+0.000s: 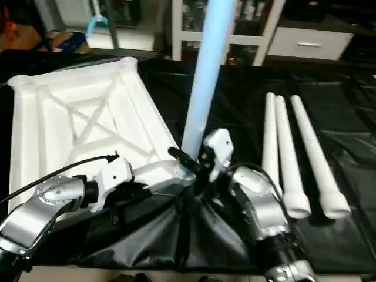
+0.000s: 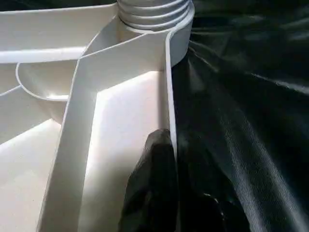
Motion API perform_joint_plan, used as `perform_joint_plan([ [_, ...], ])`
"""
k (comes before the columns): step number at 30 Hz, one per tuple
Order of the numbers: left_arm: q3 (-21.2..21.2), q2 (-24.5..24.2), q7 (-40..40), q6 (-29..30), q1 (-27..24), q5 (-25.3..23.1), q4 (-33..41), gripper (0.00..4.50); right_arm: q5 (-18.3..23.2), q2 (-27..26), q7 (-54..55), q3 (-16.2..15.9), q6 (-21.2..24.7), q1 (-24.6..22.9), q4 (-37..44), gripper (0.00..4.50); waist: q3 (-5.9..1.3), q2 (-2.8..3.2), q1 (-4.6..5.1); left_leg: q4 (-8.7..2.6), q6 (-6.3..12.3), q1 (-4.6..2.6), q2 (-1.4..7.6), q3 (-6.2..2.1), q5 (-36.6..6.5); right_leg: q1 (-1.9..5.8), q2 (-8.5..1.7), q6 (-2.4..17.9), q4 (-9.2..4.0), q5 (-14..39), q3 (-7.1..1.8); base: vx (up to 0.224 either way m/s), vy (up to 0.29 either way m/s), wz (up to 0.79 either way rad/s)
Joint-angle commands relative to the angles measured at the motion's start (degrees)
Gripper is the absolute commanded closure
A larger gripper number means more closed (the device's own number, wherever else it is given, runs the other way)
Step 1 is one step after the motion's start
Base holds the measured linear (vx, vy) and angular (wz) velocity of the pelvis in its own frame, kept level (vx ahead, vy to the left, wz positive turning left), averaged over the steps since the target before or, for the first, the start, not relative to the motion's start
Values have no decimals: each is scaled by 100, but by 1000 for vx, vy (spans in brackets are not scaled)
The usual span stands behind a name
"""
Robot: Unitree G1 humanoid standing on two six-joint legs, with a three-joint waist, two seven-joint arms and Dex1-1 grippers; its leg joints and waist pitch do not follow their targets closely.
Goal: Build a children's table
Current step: Pick table leg
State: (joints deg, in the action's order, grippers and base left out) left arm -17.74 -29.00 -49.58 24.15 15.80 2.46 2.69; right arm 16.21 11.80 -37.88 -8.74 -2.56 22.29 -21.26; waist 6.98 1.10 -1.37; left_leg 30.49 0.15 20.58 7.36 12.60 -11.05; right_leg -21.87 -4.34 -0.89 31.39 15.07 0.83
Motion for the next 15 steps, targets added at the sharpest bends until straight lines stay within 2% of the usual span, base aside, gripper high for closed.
perform_joint_plan([
  [1, -67, 129, 34, 152, -230, 147, 26, 450, -499, 232, 1261, 515, 491, -291, -1379, 265, 1, 76, 96, -692, -834, -174, 633, -575, -4525, -198, -422, 377, -471, 3252, -197, -62, 36, -20],
  [2, 18, 330, 325, 292, -199, 144, 31, 450, -514, 94, 1636, 607, 485, -153, -1547, 265, 2, 85, 126, -729, -864, -164, 625, -586, -4686, -168, -389, 377, -458, 3146, -144, -62, 41, -18],
  [3, 62, 451, 493, 355, -169, 146, 35, 450, -527, 17, 1861, 664, 447, -68, -1664, 265, 35, 113, 161, -784, -919, -173, 623, -562, -4893, -188, -338, 412, -436, 2945, -89, -63, 39, -13],
  [5, 65, 528, 590, 423, -142, 139, 55, 450, -583, -32, 2076, 686, 383, 7, -1768, 265, 53, 145, 183, -931, -934, -145, 617, -444, -5185, -151, -193, 439, -345, 2611, 49, -62, 32, -9],
  [6, 64, 582, 694, 470, -117, 92, 69, 450, -576, -79, 2195, 721, 365, 56, -1829, 265, 44, 190, 148, -1106, -930, -64, 622, -306, -5299, -47, -88, 506, -145, 2260, 156, -76, 3, 3],
  [7, 81, 658, 832, 538, -84, 42, 75, 450, -563, -133, 2334, 769, 330, 102, -1878, 265, 37, 192, 112, -1233, -890, 27, 640, -219, -5303, 66, -37, 531, 42, 1997, 206, -76, 3, 3],
  [8, 115, 768, 986, 651, -48, -6, 91, 450, -578, -183, 2492, 794, 286, 158, -1937, 265, -35, 198, -77, -1415, -949, 105, 648, 3, -4948, 183, -61, 621, 420, 1537, 178, -75, -34, 15],
  [9, 157, 879, 1154, 740, -6, -59, 99, 450, -586, -230, 2600, 812, 246, 208, -1995, 265, -49, 58, -33, -1277, -1007, -65, 572, 75, -4503, -2, -113, 579, 167, 1840, 82, -3, -76, 17],
  [10, 222, 1016, 1378, 844, 47, -120, 100, 450, -602, -281, 2717, 825, 190, 255, -2047, 265, 17, -171, -1, 320, -237, -625, 286, -397, -2012, -510, -1145, 517, -1019, 4141, -411, -3, -76, 17],
  [11, 282, 1147, 1587, 927, 101, -170, 96, 450, -642, -322, 2825, 817, 140, 295, -2090, 265, 99, -159, 26, 365, 30, -65, 251, -741, -732, -8, -1314, 594, -826, 4116, -507, 63, -8, -35],
  [12, 345, 1282, 1804, 995, 153, -218, 87, 450, -642, -372, 2922, 816, 113, 346, -2163, 265, 62, 83, -70, -170, -277, 188, 507, -846, -360, 302, -938, 807, -493, 2963, -209, -13, 94, -42],
  [13, 422, 1437, 2074, 1036, 213, -285, 57, 450, -638, -427, 3040, 822, 80, 400, -2242, 265, 83, 70, -20, -402, -378, -7, 571, -770, -1459, 74, -555, 831, -430, 2622, -30, -13, 94, -42],
  [14, 422, 1437, 2074, 1036, 213, -285, 57, 450, -638, -427, 3040, 822, 80, 400, -2242, 265, 129, 139, 80, -545, -810, -284, 594, -696, -3937, -183, -208, 625, -347, 2341, 100, -111, 46, 10],
  [15, 456, 1581, 2343, 1062, 291, -352, 0, 450, -674, -487, 3215, 803, -1, 485, -2381, 265, 112, 211, 144, -723, -847, -389, 578, -660, -5290, -167, -22, 507, -279, 1940, 291, -87, -17, 18],
])
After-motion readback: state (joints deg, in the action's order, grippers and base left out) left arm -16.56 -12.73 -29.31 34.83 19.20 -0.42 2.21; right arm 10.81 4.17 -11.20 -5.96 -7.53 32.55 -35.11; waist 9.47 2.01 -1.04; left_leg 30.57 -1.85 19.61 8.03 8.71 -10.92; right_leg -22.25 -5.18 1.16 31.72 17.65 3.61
